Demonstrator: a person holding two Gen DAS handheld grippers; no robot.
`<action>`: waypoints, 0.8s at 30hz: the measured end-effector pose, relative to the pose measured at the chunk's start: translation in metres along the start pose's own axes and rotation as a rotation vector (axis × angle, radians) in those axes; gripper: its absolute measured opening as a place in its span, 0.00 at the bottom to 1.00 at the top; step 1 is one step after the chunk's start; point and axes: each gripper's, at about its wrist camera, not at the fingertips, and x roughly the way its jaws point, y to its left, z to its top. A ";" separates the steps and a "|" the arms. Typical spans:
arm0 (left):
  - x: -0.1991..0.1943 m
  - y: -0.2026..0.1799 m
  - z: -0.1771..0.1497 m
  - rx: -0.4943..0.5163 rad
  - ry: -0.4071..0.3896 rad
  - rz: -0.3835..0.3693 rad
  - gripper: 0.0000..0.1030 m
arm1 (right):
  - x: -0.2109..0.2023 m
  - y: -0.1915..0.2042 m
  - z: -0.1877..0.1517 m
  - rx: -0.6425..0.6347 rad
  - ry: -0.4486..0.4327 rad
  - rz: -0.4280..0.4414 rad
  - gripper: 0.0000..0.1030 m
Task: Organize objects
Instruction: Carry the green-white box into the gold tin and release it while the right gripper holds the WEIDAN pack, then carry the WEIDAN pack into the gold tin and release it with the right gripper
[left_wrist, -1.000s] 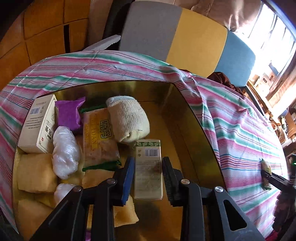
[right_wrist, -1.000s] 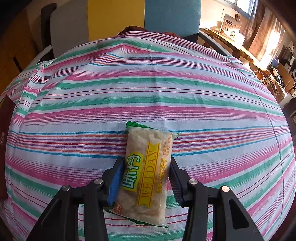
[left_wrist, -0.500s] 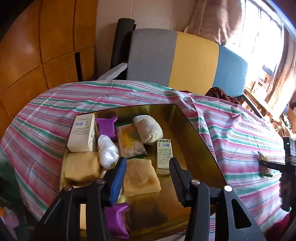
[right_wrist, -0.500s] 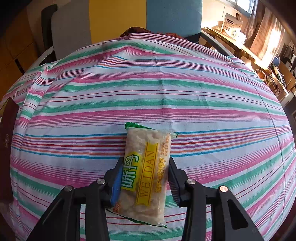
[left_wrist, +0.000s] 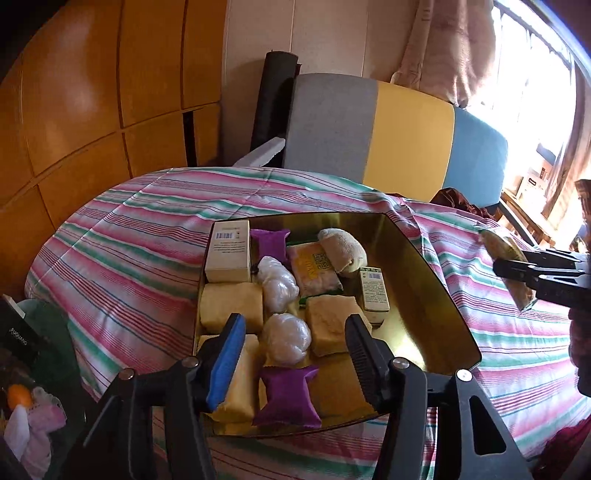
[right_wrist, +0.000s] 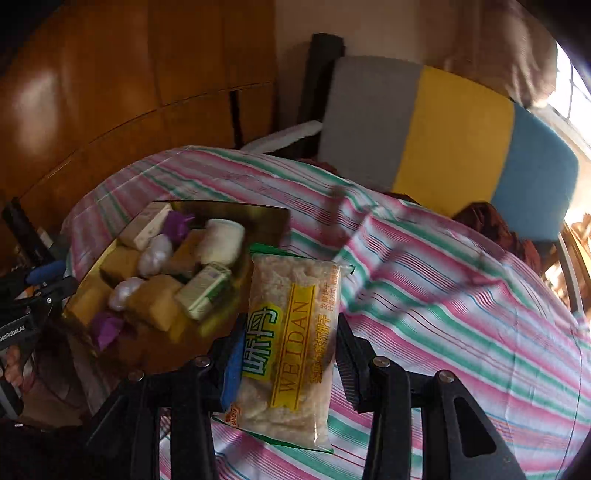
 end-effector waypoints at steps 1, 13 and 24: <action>-0.001 0.004 -0.001 -0.008 0.000 0.002 0.57 | 0.007 0.015 0.003 -0.052 0.015 0.017 0.42; -0.006 0.042 -0.021 -0.077 0.014 0.077 0.73 | 0.085 0.119 -0.018 -0.522 0.223 0.164 0.43; -0.018 0.031 -0.018 -0.061 -0.045 0.116 0.96 | 0.062 0.100 -0.019 -0.229 0.123 0.216 0.63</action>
